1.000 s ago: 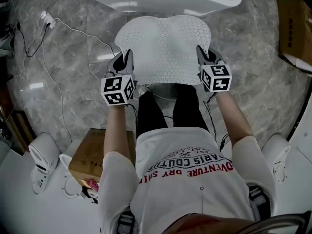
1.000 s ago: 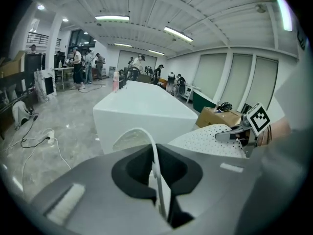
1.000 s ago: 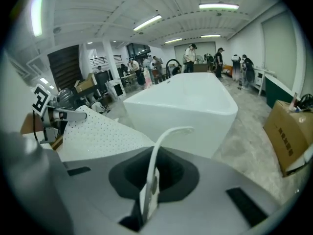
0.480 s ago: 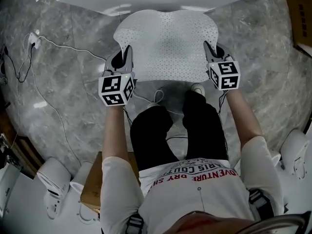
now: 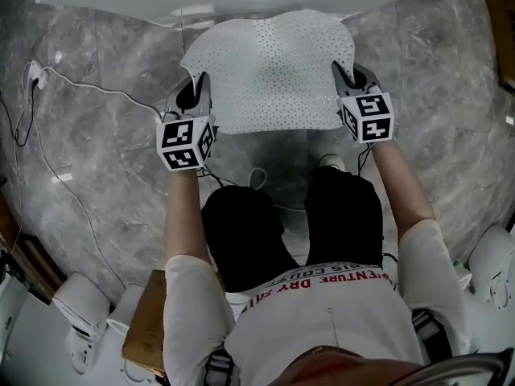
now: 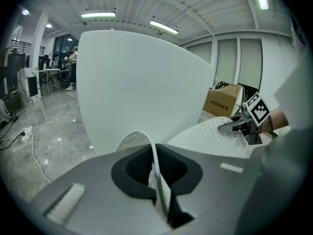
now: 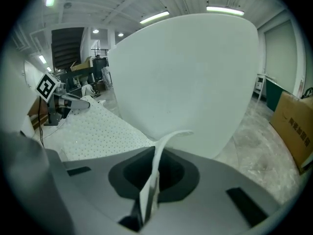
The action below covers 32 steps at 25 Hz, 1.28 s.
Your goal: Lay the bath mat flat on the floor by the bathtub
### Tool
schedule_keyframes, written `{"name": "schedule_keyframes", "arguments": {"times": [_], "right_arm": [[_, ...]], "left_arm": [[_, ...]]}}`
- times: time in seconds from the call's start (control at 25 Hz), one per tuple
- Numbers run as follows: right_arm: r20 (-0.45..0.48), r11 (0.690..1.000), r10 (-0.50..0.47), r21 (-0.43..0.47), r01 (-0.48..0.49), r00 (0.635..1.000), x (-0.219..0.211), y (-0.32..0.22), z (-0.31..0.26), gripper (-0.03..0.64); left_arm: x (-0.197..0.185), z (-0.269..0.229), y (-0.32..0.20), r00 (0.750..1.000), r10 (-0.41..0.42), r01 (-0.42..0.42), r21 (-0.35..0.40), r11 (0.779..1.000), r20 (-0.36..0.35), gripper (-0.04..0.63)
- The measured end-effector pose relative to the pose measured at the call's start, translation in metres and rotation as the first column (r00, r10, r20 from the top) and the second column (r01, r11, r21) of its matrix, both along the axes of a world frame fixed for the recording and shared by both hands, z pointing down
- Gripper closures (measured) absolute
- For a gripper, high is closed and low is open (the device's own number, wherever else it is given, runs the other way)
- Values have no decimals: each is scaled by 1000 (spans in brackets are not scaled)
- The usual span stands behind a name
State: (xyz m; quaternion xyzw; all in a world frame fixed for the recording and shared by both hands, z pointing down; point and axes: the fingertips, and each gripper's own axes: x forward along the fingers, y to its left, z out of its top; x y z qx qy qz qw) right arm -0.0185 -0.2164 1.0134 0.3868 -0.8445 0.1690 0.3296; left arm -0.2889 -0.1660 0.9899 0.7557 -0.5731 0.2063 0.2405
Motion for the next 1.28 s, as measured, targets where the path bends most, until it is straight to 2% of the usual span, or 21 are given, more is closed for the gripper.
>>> {"name": "schedule_keyframes", "arguments": {"times": [0.2, 0.36, 0.72, 0.8, 1.16, 1.28], "right_arm": [[-15, 1000, -7, 0, 7, 1000, 12, -5, 31, 598], [-39, 1000, -3, -3, 3, 999, 24, -8, 55, 598], [-125, 996, 44, -72, -54, 991, 46, 3, 104, 598], [-148, 995, 51, -80, -64, 988, 50, 4, 118, 598], [-216, 968, 160, -158, -196, 963, 78, -2, 175, 599], [-217, 949, 228, -170, -267, 949, 91, 1, 188, 598]], "left_arm": [[4, 35, -6, 999, 31, -31, -3, 1000, 44, 575], [-6, 57, -9, 998, 5, -5, -8, 1000, 66, 575], [-32, 127, 8, 995, -39, 51, -147, 988, 88, 574], [-40, 145, 11, 992, -54, 73, -171, 982, 114, 574], [-56, 198, 32, 977, -57, 104, -228, 968, 204, 574], [-64, 208, 41, 975, -123, 167, -248, 954, 183, 569]]}}
